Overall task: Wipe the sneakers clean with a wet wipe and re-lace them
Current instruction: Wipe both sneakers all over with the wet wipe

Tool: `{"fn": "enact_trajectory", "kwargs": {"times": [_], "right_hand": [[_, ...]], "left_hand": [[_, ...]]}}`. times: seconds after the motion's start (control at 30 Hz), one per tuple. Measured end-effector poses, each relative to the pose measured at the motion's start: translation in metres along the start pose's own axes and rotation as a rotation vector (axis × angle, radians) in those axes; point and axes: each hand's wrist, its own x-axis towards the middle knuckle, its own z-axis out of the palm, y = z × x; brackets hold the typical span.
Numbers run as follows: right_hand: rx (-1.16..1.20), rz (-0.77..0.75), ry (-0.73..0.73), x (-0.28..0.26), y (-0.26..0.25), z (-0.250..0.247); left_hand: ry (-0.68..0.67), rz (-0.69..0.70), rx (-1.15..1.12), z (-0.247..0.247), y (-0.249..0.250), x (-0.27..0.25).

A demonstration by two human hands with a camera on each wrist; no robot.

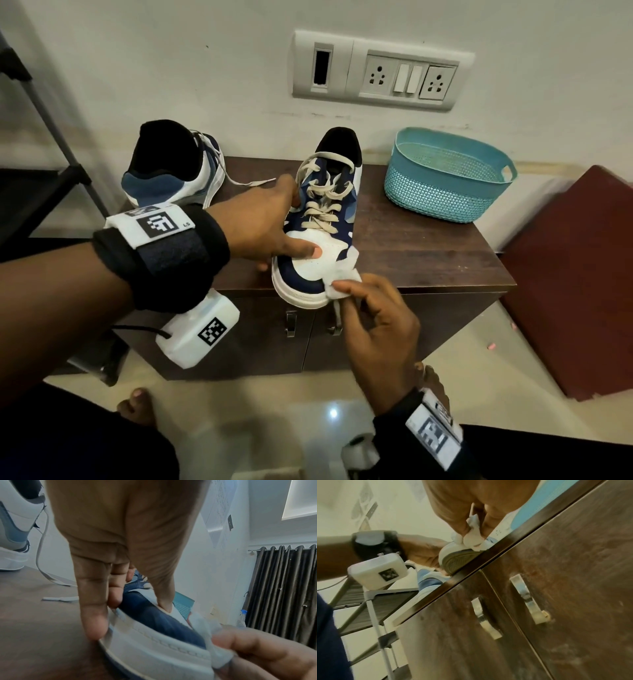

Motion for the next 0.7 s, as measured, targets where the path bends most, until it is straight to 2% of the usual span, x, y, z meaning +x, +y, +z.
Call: {"fn": "enact_trajectory", "kwargs": {"times": [0.1, 0.27, 0.4, 0.47, 0.6, 0.7], "right_hand": [[0.019, 0.059, -0.009, -0.01, -0.01, 0.004], [-0.048, 0.374, 0.09, 0.054, 0.006, -0.001], [-0.004, 0.478, 0.089, 0.072, 0.01, 0.009], [-0.004, 0.485, 0.122, 0.054, 0.004, 0.011], [0.067, 0.362, 0.094, 0.002, -0.021, 0.006], [0.058, 0.323, 0.074, 0.01, -0.016, 0.004]], "left_hand": [[-0.006, 0.011, 0.004, 0.0, -0.001, 0.0], [-0.033, -0.003, -0.021, -0.001, 0.001, 0.0], [-0.02, -0.001, -0.024, -0.001, -0.001, -0.001], [-0.014, -0.003, -0.017, 0.0, -0.002, 0.0], [-0.022, 0.013, -0.02, 0.002, -0.004, 0.002], [-0.018, 0.017, -0.02, 0.0, -0.003, 0.002]]}}
